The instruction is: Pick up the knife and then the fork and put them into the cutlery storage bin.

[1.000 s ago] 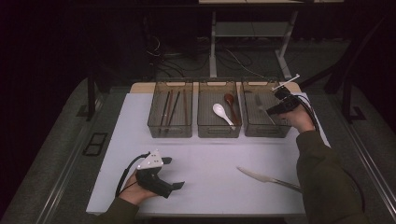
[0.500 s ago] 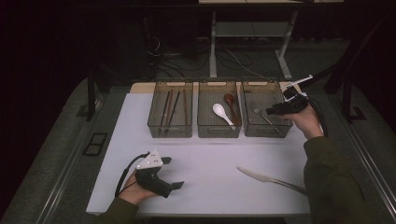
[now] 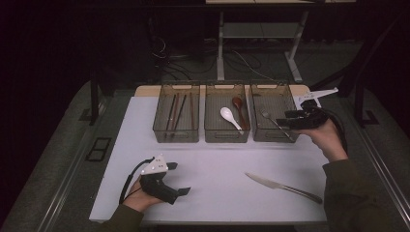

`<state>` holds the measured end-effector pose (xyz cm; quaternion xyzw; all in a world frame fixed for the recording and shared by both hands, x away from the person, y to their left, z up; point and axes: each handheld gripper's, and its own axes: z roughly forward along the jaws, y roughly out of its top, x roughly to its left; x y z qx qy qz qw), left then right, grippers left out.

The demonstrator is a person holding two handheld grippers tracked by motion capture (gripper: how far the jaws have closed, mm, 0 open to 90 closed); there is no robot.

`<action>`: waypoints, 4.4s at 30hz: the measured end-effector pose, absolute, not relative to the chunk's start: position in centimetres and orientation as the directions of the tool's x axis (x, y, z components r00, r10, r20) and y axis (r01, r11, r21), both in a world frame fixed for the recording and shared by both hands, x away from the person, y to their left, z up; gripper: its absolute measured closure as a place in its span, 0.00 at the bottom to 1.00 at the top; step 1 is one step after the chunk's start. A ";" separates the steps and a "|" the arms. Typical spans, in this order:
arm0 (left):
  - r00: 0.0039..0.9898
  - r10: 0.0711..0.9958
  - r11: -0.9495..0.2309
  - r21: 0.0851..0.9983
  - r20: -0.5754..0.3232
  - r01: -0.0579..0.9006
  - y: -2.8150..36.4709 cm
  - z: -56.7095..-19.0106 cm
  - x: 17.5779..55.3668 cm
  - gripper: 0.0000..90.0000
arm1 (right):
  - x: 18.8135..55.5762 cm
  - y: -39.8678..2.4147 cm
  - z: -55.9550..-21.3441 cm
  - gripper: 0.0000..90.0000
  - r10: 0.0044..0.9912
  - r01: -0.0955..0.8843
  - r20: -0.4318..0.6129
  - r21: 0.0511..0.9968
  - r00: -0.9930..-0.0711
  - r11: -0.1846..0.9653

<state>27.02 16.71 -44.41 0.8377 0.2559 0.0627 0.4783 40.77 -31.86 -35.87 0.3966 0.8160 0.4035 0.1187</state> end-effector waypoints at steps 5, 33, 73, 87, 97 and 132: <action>0.861 0.489 -0.410 0.834 -0.141 0.369 16.7 -44.4 27.0 0.00 | 39.1 -31.7 -36.2 0.40 0.725 0.533 0.125 0.763 -0.677 0.367; 0.863 0.484 -0.415 0.830 -0.144 0.371 16.6 -44.4 26.9 0.00 | 31.5 -32.1 -39.2 0.40 0.615 0.459 0.068 0.730 -0.785 0.505; 0.864 0.482 -0.415 0.830 -0.147 0.372 16.5 -44.5 26.9 0.00 | 28.2 -27.9 -41.3 0.72 0.390 0.375 -0.017 0.239 -0.920 0.896; 0.863 0.482 -0.414 0.830 -0.149 0.374 16.4 -44.5 26.9 0.00 | 28.3 -26.9 -41.9 0.83 0.341 0.334 -0.024 0.148 -0.940 0.931; 0.865 0.480 -0.418 0.828 -0.147 0.372 16.4 -44.5 26.9 0.00 | 29.0 -25.9 -41.9 0.88 0.314 0.312 -0.017 0.069 -0.949 0.948; 0.868 0.474 -0.421 0.828 -0.147 0.370 16.4 -44.5 26.9 0.00 | 31.8 -31.8 -39.2 0.89 0.620 0.525 0.068 0.608 -0.782 0.596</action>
